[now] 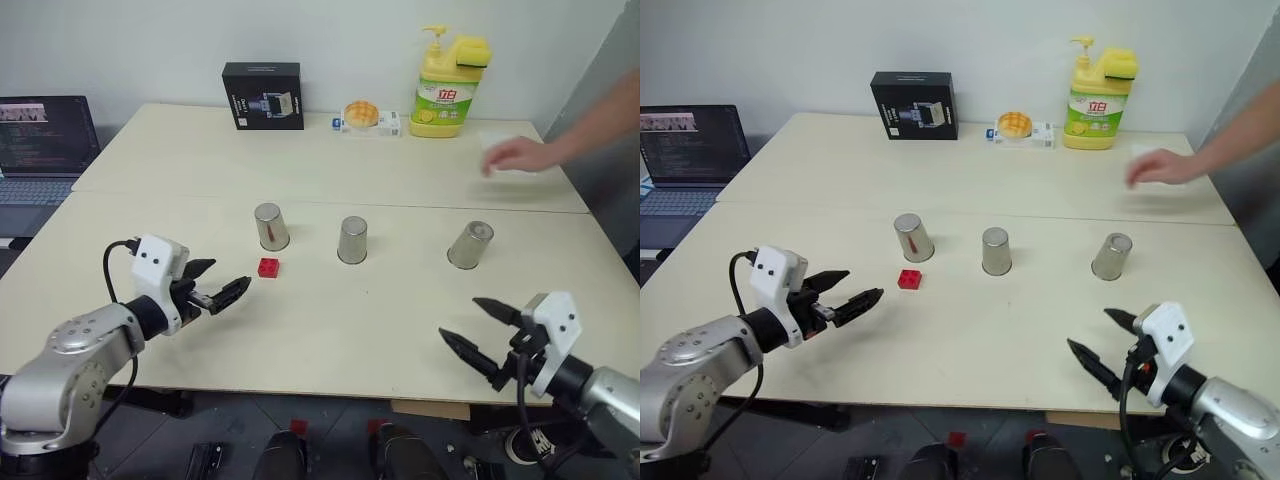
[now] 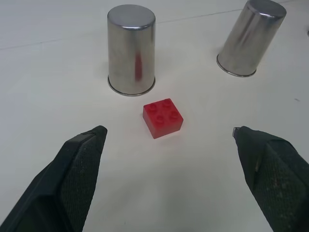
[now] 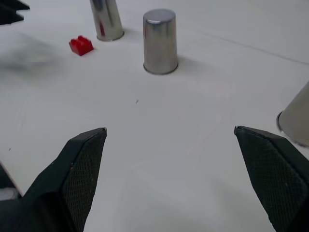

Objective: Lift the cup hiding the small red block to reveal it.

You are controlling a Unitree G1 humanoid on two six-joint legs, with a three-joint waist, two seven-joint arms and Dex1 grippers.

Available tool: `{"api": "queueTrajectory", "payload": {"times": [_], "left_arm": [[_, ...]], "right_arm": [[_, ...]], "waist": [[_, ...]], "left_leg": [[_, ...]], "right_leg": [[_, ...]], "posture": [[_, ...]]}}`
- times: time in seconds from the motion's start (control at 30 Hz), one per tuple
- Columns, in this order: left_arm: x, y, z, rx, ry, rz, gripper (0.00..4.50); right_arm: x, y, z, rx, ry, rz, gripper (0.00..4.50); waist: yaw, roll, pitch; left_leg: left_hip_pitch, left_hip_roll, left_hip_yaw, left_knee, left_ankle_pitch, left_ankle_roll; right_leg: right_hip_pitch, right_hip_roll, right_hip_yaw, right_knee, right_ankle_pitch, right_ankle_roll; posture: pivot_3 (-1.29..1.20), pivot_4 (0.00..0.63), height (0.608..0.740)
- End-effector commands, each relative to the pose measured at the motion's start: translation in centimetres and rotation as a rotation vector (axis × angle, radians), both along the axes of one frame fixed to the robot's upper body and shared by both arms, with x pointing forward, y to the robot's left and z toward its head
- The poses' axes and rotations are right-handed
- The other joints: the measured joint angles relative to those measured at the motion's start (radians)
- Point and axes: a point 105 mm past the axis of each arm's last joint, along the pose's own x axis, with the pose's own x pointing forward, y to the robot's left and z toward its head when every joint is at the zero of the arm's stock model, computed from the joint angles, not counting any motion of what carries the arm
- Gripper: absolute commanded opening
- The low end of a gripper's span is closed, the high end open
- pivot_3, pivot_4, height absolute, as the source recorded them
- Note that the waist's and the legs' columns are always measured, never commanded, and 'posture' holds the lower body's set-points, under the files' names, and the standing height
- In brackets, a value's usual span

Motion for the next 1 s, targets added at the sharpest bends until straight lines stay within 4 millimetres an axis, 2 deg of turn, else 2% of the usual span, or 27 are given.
{"api": "queueTrajectory", "payload": {"times": [0.03,0.23,1.0], "left_arm": [[-0.2,-0.1,1.1,-0.008,-0.033,-0.017,4.45],[0.3,0.2,0.8,0.012,-0.081,0.067,4.45],[-0.2,-1.6,0.9,-0.010,-0.083,-0.013,4.45]], "right_arm": [[0.1,-0.1,0.6,0.001,-0.021,-0.002,4.50],[-0.2,0.0,0.5,0.016,-0.023,-0.022,4.50],[-0.6,0.3,0.7,0.018,-0.011,-0.045,4.50]], "waist": [[0.001,0.000,0.000],[0.002,-0.001,0.000],[0.002,-0.001,0.001]], "left_leg": [[0.000,0.000,0.000,0.000,0.000,0.000],[-0.001,0.000,0.000,0.000,0.000,0.000],[-0.001,0.000,0.000,0.000,0.000,0.000]], "right_leg": [[0.000,0.000,0.000,0.000,0.000,0.000],[-0.001,-0.001,0.000,0.000,0.000,0.000],[-0.001,0.000,0.000,0.000,0.000,0.000]], "posture": [[0.00,0.150,0.740],[0.00,0.150,0.740],[0.00,0.150,0.740]]}}
